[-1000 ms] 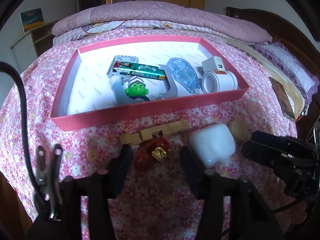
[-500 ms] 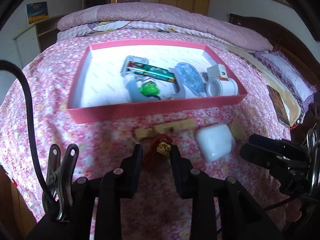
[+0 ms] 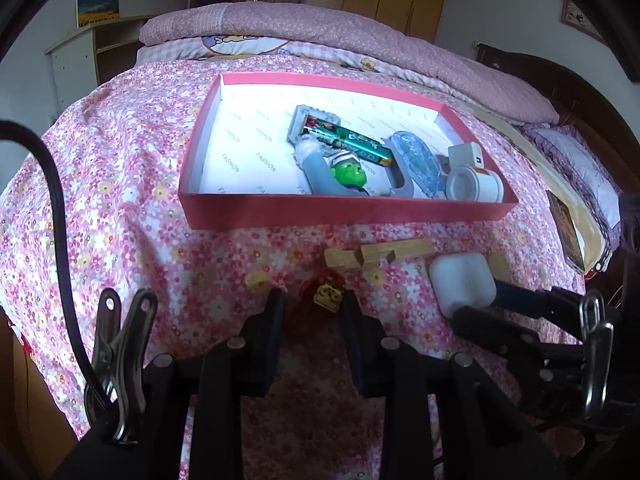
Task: Organize rigid objects
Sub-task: 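Grasp the red figurine with the left tool while the right tool grasps the white square case, then lift the red figurine toward the tray with the left tool while the right tool carries the white case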
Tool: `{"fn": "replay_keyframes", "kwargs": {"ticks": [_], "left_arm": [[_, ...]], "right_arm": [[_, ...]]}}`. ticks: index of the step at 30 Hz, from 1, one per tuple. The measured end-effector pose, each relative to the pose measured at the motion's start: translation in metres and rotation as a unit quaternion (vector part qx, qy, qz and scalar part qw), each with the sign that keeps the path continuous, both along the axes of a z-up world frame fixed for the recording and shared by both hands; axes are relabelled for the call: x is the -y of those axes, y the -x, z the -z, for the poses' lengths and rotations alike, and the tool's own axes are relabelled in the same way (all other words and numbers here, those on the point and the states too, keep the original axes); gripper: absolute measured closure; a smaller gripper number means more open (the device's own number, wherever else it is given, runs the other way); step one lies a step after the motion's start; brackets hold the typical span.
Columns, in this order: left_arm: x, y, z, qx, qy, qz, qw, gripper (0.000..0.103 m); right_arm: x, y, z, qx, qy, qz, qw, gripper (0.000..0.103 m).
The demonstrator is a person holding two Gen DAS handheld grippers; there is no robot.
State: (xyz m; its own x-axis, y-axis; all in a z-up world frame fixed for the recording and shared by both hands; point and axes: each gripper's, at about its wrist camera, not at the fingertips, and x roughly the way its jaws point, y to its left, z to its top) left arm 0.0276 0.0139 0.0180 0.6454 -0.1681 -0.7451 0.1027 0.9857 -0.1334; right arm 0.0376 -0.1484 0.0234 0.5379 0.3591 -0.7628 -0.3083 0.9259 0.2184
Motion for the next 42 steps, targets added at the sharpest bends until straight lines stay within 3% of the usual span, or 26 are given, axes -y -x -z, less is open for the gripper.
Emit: {"fn": "replay_keyframes", "kwargs": {"ticks": [12,18,32,42], "left_arm": [[-0.002,0.001,0.000,0.002,0.007,-0.001,1.0000,0.074],[-0.001,0.001,0.000,0.003,0.009,-0.002,1.0000,0.074],[0.002,0.003,-0.005,0.007,0.010,-0.002,0.9999,0.074],[0.004,0.006,-0.021,0.021,0.011,-0.003,0.9997,0.074]], "right_arm": [[-0.016,-0.006,0.002,0.023,0.034,0.024,0.999,0.039],[-0.018,-0.006,0.003,0.035,0.049,0.030,0.998,0.045],[-0.003,0.003,0.000,0.029,0.005,0.026,0.999,0.045],[0.003,0.011,-0.012,0.049,-0.023,0.018,0.998,0.045]]}}
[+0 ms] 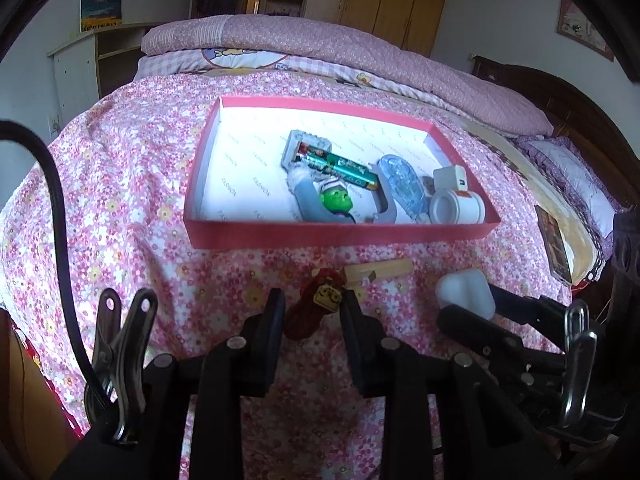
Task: Organize rigid objects
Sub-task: 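Lift the red figurine toward the tray with the left tool while the right tool carries the white case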
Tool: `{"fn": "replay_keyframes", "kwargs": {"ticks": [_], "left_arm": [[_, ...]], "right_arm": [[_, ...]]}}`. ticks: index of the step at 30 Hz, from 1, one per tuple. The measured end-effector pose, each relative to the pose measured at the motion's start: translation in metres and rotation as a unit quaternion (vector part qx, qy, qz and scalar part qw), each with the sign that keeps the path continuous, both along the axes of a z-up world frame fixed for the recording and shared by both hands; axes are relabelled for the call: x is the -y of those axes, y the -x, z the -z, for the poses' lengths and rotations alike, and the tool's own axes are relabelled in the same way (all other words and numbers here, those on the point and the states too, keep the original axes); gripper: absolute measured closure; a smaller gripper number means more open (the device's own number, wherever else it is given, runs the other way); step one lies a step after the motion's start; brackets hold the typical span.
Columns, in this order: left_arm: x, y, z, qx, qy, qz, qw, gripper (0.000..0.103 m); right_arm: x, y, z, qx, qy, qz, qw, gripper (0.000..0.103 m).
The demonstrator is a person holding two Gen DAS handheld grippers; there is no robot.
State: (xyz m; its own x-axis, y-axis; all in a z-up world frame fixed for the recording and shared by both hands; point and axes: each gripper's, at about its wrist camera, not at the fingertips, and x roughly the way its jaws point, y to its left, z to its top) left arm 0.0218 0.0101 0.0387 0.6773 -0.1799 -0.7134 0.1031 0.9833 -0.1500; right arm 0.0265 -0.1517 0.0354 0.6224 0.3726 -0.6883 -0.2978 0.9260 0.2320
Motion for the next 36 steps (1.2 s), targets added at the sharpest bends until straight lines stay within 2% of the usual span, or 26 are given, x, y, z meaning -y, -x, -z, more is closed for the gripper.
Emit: {"fn": "replay_keyframes", "kwargs": {"ticks": [26,36], "left_arm": [[0.001,-0.010,-0.024,0.024,-0.006,-0.001,0.9997,0.074],[0.002,-0.026,-0.034,0.032,-0.009,0.002,0.9994,0.074]], "right_arm": [[0.005,0.000,-0.009,0.013,-0.015,-0.003,1.000,0.045],[0.011,-0.009,-0.022,0.024,-0.014,0.003,1.000,0.045]]}}
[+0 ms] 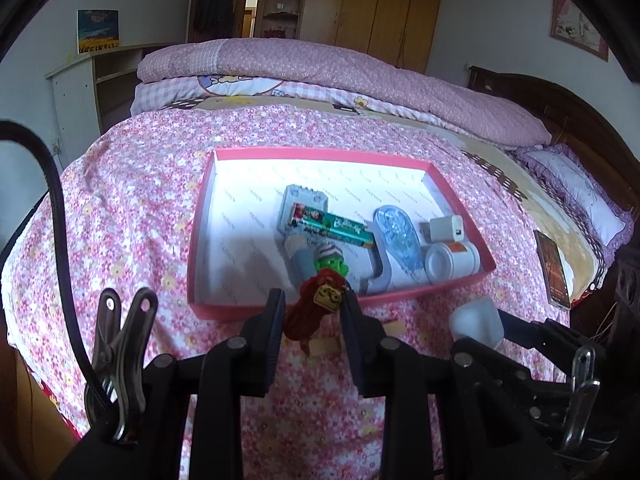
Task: Organize rigid objects
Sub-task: 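Lift the red figurine toward the tray with the left tool while the right tool carries the white case, then lower the figurine into the tray and open the left tool while the right tool releases the white case there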
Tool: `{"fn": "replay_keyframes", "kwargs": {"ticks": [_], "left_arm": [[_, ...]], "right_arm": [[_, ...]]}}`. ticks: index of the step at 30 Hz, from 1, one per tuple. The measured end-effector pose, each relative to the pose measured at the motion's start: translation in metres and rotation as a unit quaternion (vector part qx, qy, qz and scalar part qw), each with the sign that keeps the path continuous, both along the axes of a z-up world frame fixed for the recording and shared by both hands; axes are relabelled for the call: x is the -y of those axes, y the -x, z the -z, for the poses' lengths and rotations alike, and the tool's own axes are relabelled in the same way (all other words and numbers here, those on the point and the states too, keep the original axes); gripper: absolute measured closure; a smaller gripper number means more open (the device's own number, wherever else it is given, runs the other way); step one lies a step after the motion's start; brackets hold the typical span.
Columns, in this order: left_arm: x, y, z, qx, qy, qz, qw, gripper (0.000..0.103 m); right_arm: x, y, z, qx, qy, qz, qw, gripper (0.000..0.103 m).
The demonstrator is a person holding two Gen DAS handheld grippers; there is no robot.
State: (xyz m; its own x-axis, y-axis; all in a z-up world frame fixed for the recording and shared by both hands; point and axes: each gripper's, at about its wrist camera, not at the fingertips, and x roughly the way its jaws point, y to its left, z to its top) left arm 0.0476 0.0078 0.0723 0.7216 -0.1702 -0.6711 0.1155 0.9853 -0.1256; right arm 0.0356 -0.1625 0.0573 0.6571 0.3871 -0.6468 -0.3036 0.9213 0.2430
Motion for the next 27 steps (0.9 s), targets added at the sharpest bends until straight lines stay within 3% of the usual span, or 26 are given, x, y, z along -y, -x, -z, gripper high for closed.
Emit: {"fn": "replay_keyframes", "kwargs": {"ticks": [14,27], "left_arm": [[-0.005,-0.036,0.001,0.004,-0.025,-0.003,0.9997,0.074],[-0.013,-0.063,0.010,-0.014,-0.017,-0.006,0.9997,0.074]], "right_arm": [[0.000,-0.028,-0.014,0.013,0.017,0.001,1.000,0.045],[-0.008,-0.050,-0.025,0.020,0.016,-0.001,1.000,0.045]]}}
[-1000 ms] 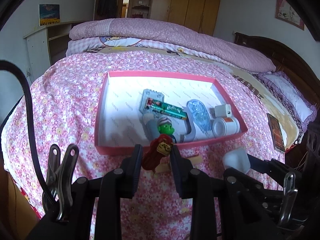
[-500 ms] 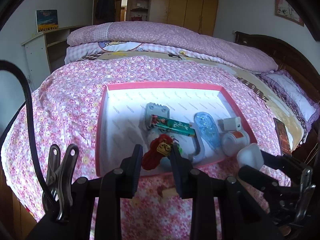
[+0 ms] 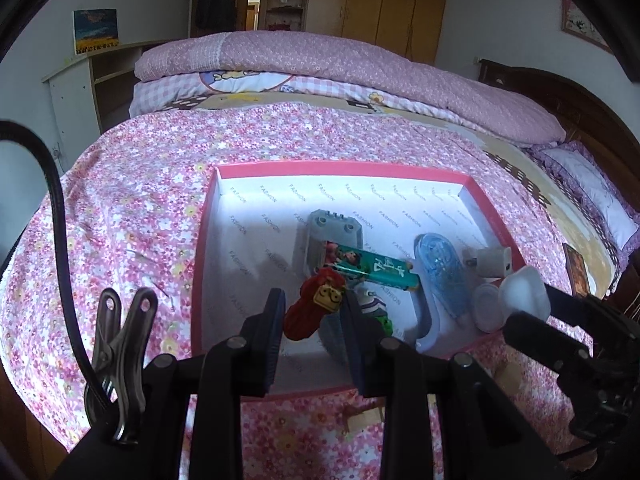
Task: Organize rigid objects
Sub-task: 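Lower the figurine into the tray and open the left tool while the right tool releases the white case there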
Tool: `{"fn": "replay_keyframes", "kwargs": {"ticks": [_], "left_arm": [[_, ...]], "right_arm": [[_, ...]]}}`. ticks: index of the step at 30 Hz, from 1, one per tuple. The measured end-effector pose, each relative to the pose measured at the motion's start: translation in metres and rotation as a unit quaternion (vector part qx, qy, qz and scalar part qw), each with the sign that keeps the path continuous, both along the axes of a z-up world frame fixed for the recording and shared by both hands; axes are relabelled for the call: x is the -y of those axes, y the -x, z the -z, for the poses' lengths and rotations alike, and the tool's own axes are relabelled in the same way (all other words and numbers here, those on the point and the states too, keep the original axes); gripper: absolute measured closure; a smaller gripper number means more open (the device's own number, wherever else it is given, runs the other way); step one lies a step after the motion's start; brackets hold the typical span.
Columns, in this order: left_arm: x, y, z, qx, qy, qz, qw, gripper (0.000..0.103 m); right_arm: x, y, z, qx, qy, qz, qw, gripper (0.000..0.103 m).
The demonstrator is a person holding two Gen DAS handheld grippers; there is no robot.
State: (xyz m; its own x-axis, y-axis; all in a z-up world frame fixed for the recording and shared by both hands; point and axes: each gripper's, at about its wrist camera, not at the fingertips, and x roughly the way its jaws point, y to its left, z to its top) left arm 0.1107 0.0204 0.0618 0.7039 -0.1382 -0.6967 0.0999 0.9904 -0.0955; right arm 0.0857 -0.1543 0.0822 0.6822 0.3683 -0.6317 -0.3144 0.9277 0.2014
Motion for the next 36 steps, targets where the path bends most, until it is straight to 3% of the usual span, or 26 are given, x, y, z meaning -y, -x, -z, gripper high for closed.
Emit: {"fn": "replay_keyframes", "kwargs": {"ticks": [9,16,36], "left_arm": [[-0.001,-0.006,0.008,-0.011,0.001,-0.004,0.9999,0.073],[0.001,-0.007,0.009,-0.013,0.001,0.001,0.9999,0.058],[-0.011,-0.006,0.009,-0.016,0.008,-0.034,0.9993,0.055]], "right_arm": [[-0.003,-0.012,0.002,-0.005,0.003,0.002,1.000,0.045],[-0.004,-0.027,0.003,-0.011,0.004,0.008,1.000,0.045],[-0.013,-0.067,0.010,-0.015,0.033,0.020,0.999,0.045]]}}
